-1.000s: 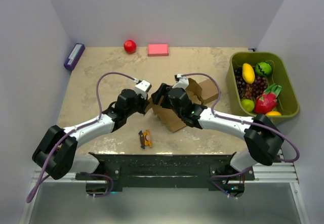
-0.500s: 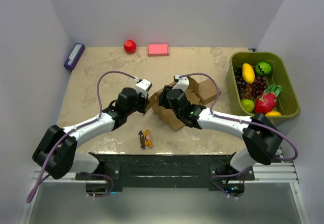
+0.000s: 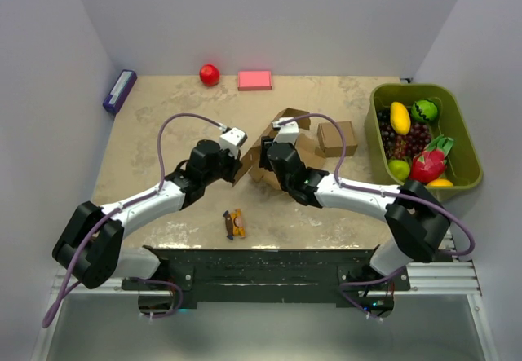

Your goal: Fold the paper box

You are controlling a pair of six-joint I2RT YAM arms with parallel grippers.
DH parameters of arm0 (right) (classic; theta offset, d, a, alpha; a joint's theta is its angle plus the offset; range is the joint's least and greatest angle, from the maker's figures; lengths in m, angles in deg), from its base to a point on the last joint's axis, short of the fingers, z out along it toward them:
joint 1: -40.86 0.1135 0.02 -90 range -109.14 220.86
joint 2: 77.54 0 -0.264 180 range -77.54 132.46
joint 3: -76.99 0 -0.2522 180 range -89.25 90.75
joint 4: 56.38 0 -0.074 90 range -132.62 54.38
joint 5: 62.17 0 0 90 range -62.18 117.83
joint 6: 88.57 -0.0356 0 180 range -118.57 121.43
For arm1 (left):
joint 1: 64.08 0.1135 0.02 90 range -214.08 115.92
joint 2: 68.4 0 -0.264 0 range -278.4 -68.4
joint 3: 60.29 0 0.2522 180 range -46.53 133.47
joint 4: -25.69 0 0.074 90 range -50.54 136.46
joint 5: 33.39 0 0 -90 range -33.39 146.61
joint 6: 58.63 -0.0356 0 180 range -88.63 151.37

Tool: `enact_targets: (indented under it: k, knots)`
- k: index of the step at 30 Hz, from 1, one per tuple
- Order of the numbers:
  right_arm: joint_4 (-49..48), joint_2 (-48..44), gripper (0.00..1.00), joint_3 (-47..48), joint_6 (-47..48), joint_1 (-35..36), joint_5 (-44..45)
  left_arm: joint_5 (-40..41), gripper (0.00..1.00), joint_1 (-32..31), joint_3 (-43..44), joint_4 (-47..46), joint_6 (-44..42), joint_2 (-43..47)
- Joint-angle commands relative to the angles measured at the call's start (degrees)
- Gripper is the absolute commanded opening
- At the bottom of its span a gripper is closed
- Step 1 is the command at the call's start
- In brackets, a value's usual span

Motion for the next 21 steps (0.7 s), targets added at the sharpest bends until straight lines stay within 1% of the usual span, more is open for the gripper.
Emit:
enact_targets:
  k: [1,6,10,17,19,21]
  knots:
    - [-7.0,0.9,0.51,2.0,4.8,-1.9,4.1,-3.7,0.0,-0.1,1.9,-0.4,-2.6,0.3]
    - [-11.9,2.4,0.51,1.3,7.7,-2.8,2.8,-6.2,0.0,-0.3,1.9,-0.7,-3.0,0.3]
    - [-15.6,3.6,0.52,1.2,7.9,-3.8,0.3,-6.9,0.0,-0.5,1.9,-0.7,-3.3,0.2]
    - [-19.8,5.1,0.55,0.8,6.9,-5.7,-7.6,-8.0,0.0,-0.7,1.9,-0.7,-3.7,-0.1]
    - [-20.9,5.2,0.57,0.6,6.9,-6.6,-11.3,-8.1,0.0,-0.7,2.0,-0.7,-3.5,-0.2]
    - [-19.9,5.0,0.58,0.8,6.3,-7.0,-13.0,-5.2,0.0,-0.7,2.5,0.2,-2.4,-0.2]
